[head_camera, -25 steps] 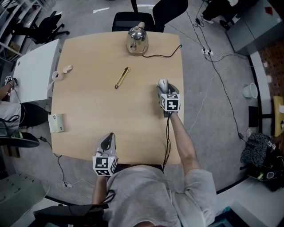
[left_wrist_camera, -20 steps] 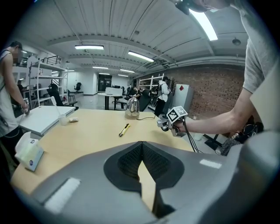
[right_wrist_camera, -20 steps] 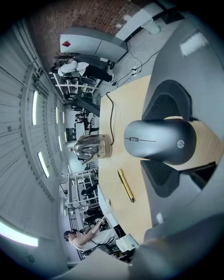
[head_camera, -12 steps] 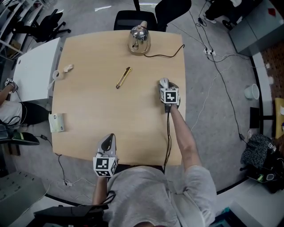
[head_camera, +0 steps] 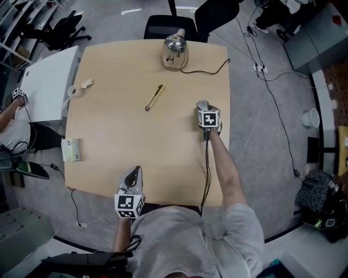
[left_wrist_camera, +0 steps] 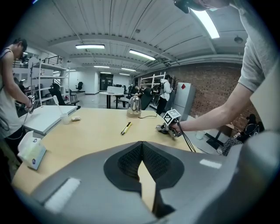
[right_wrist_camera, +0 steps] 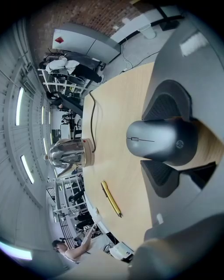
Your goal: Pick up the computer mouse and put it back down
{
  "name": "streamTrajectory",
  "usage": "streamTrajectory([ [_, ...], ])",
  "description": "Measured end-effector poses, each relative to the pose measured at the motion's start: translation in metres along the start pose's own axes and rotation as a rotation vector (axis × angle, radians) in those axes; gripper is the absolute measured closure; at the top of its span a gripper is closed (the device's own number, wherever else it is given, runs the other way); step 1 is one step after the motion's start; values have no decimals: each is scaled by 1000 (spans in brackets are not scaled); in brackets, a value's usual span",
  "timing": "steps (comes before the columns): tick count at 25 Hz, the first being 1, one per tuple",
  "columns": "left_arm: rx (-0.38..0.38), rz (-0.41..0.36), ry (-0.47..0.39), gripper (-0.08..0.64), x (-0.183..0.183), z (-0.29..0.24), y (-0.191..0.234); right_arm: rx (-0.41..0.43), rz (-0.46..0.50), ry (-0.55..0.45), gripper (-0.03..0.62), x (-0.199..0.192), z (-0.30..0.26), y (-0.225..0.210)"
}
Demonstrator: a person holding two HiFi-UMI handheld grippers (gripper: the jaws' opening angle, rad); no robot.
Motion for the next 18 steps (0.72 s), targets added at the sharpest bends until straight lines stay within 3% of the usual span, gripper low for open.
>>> streamTrajectory([
  [18,-4,-10,2,540,0,2,-4,11,-25,-12,280,-3,-5,2],
])
Point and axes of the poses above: the fingertips, and each gripper's own axes: z backward along the fingers, y to its left, x out of its top, the point moved 7 cm from there along z, backward along the fingers, and after that the axes turned 9 degrees about -x, right-handed, at the moved point
